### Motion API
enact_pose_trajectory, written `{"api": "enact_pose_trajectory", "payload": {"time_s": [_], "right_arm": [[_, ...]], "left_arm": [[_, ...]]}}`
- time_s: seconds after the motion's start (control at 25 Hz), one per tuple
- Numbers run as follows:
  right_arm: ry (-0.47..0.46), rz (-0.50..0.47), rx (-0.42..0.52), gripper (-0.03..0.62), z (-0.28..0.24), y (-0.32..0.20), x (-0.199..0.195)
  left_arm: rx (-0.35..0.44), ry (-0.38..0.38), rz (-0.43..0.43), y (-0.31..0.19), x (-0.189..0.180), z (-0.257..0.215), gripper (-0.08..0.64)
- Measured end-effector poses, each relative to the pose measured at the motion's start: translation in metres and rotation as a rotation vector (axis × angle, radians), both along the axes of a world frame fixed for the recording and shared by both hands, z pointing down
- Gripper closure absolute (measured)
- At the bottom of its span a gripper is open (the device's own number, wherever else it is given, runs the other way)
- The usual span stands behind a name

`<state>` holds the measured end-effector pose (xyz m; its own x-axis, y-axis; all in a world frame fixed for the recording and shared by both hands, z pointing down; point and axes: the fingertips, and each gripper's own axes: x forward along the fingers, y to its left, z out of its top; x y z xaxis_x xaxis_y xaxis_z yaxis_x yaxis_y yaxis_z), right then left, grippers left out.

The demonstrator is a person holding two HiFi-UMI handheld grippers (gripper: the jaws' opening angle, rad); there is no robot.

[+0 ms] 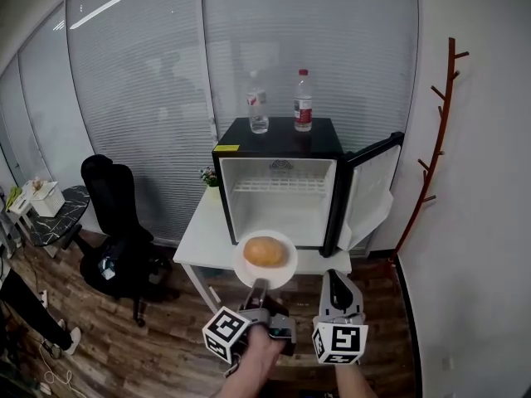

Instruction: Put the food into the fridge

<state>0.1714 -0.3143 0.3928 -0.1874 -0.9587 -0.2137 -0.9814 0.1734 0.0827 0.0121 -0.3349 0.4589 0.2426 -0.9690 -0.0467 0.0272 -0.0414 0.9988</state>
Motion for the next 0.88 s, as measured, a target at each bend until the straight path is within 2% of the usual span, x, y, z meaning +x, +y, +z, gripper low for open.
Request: {"api": "enact_pose_trajectory", "payload": {"time_s": [0.52,0.88], "right_arm": [[0.036,0.053,0.004,0.565,-0.003,-0.144,-0.022],[0.035,0.106,-0.016,0.565,-0.002,-0.232,-0.035]], "left_arm": [[0.012,0.017,0.061,-0.159,-0.013,-0.002,0.526],[-0.035,-0.003,0.123,-0.254,-0.018,0.013,0.526]]}}
